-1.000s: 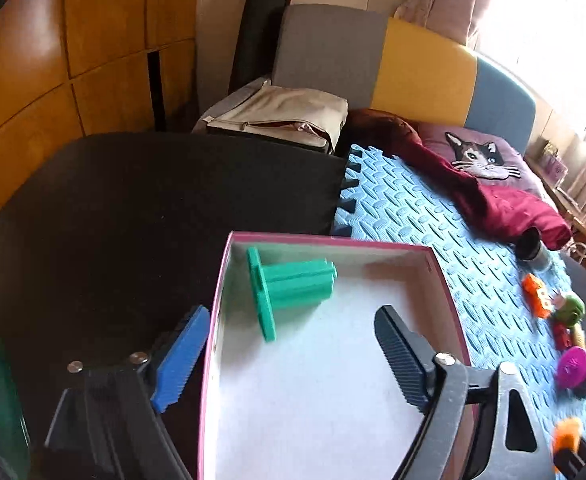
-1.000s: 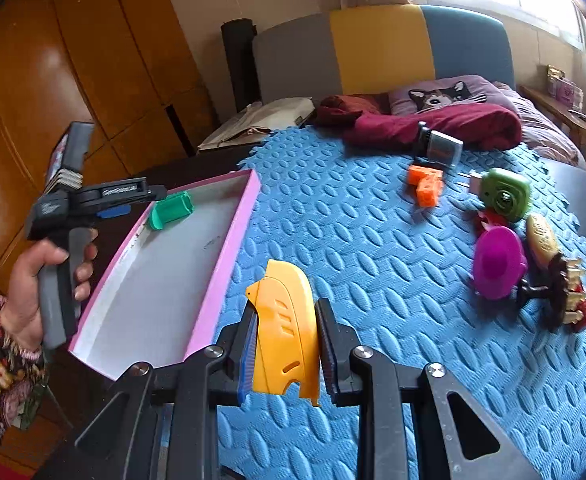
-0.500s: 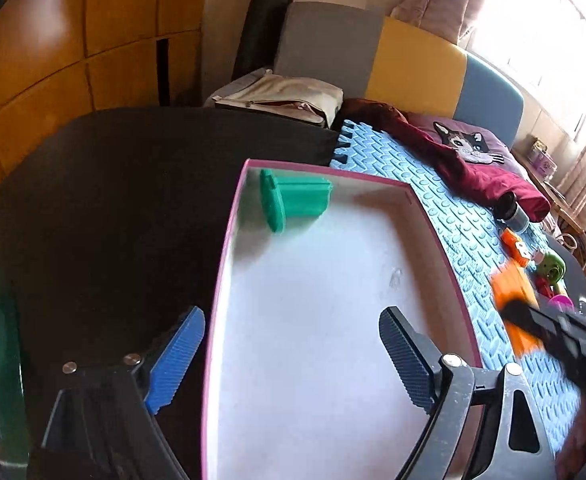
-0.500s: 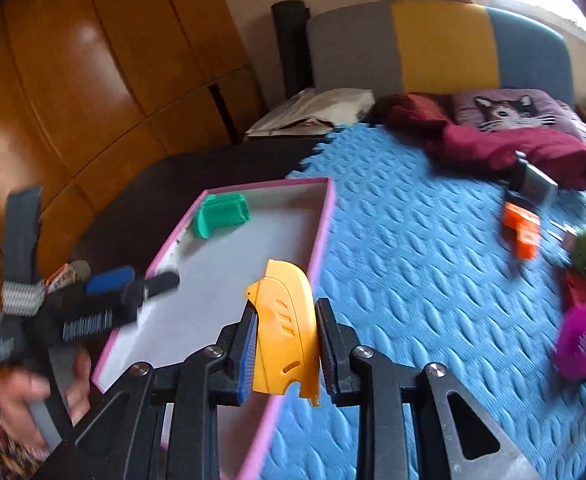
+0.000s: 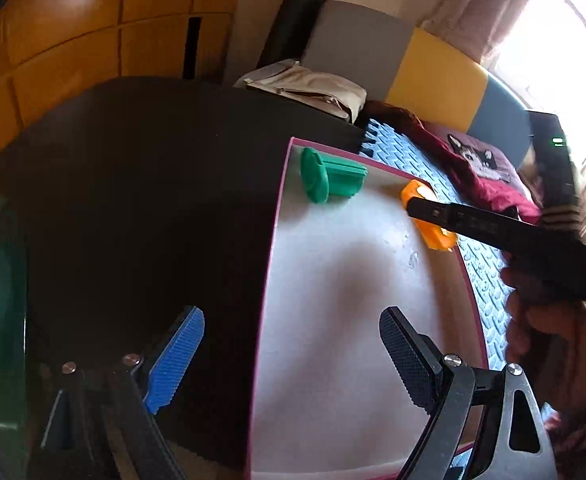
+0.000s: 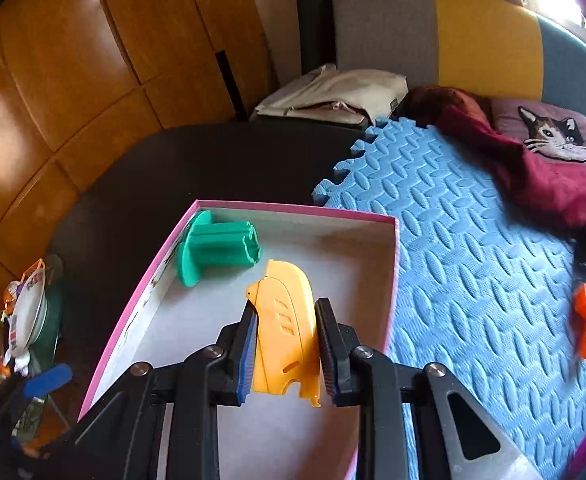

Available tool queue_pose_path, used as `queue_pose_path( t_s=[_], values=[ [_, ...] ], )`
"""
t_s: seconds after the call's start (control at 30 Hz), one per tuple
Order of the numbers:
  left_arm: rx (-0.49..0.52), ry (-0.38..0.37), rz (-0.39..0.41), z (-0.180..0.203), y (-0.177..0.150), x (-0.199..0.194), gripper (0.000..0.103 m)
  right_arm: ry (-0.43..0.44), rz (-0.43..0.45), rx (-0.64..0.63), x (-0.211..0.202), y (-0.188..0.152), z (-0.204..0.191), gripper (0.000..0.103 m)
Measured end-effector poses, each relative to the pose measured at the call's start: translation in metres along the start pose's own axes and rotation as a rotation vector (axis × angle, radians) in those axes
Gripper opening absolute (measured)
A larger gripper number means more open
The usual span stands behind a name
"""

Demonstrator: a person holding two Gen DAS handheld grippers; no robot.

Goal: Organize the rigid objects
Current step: 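Lower the yellow block into the tray beside the green spool, open right gripper, then move both grippers back toward the remaining toys on the mat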

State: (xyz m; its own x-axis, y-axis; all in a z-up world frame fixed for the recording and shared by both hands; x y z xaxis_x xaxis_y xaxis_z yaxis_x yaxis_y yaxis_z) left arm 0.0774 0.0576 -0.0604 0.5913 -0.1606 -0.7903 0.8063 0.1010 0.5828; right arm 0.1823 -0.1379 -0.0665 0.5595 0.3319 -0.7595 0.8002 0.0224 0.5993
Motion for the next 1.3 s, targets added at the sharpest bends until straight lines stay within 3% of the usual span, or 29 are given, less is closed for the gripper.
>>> queue_pose_path(
  t_s=[0.33, 0.57, 0.8, 1.07, 1.3],
  values=[
    [-0.047, 0.003, 0.007, -0.017, 0.0, -0.006, 0.09, -0.08, -0.062, 0.033, 0.042, 0.024, 0.004, 0.026],
    [-0.071, 0.011, 0.005, -0.024, 0.0, -0.008, 0.09, -0.059, -0.072, 0.047, 0.053, 0.028, -0.001, 0.032],
    [-0.083, 0.016, 0.013, -0.021, -0.002, -0.01, 0.091, 0.032, -0.024, 0.082, 0.021, 0.017, 0.0, 0.035],
    [-0.049, -0.019, -0.003, 0.0, -0.008, -0.011, 0.093, 0.036, 0.038, 0.051, -0.028, -0.004, -0.004, 0.036],
    [0.026, -0.075, 0.013, 0.03, -0.014, -0.019, 0.094, -0.034, 0.082, 0.024, -0.072, -0.03, -0.001, 0.036]
  ],
)
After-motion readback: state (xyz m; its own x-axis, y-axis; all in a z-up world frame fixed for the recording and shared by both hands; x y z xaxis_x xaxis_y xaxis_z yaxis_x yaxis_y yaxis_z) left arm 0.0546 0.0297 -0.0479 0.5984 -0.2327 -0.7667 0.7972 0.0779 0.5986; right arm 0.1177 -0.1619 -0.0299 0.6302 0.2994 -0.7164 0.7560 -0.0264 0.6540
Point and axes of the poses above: each gripper's, at about its wrist camera, not at the fingertips, and x roughly the way its jaws point, z to its right, y to its top, the point moved 2 cm from there along x, roughly the way its jaws point, and after that the axes turned 5 degrees about y, right-handed, at the moved point
